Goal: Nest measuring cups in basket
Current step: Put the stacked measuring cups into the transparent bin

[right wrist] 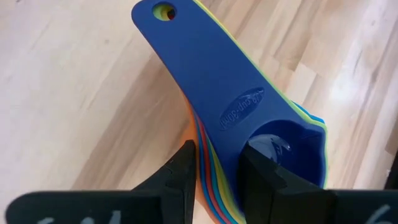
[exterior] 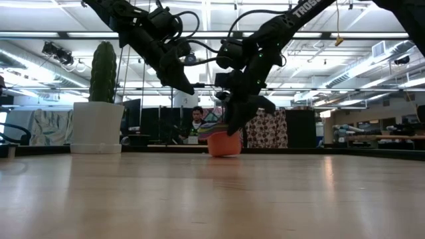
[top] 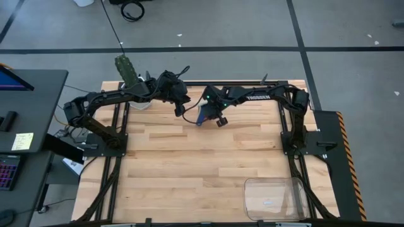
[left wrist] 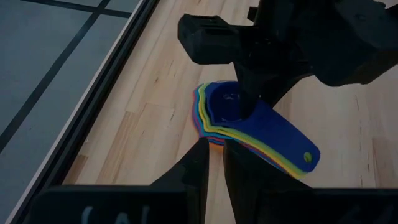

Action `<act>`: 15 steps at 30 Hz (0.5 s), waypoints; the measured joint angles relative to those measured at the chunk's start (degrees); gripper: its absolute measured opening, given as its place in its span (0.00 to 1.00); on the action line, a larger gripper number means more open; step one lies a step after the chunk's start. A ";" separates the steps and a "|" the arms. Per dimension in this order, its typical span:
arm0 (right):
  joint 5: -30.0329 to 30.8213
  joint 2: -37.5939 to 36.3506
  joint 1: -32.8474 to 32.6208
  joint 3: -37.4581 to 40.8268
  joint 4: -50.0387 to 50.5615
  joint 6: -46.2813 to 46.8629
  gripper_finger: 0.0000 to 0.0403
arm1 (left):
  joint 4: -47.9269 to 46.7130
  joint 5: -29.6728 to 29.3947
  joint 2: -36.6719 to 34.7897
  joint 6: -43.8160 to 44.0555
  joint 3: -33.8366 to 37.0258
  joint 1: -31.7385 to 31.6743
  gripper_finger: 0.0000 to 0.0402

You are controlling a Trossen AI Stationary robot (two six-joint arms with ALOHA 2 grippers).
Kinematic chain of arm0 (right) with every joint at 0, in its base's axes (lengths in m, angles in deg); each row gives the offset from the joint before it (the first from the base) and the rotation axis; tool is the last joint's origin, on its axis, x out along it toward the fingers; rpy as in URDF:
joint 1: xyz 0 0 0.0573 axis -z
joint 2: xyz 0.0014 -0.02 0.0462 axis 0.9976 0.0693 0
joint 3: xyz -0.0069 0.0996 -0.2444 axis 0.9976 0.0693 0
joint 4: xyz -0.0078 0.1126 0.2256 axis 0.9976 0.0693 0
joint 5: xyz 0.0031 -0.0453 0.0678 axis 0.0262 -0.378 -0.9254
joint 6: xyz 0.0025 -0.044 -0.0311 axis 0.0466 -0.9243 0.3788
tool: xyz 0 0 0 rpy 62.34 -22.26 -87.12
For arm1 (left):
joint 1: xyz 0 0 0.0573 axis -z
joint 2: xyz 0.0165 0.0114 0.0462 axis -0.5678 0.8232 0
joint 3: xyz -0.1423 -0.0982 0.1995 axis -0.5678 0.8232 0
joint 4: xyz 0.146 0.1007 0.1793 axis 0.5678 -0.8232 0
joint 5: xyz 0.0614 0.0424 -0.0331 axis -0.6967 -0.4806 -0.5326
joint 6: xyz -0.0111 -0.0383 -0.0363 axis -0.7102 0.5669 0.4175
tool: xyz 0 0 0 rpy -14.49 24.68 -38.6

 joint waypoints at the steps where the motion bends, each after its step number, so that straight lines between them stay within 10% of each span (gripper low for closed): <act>1: 0.00 -0.01 -0.13 -0.01 0.20 0.36 0.24 | 0.01 0.00 0.00 0.00 0.00 0.00 0.13; 15: 0.66 -0.12 -2.46 -0.03 0.68 1.71 0.24 | 0.01 -0.01 0.01 0.00 -0.02 0.00 0.13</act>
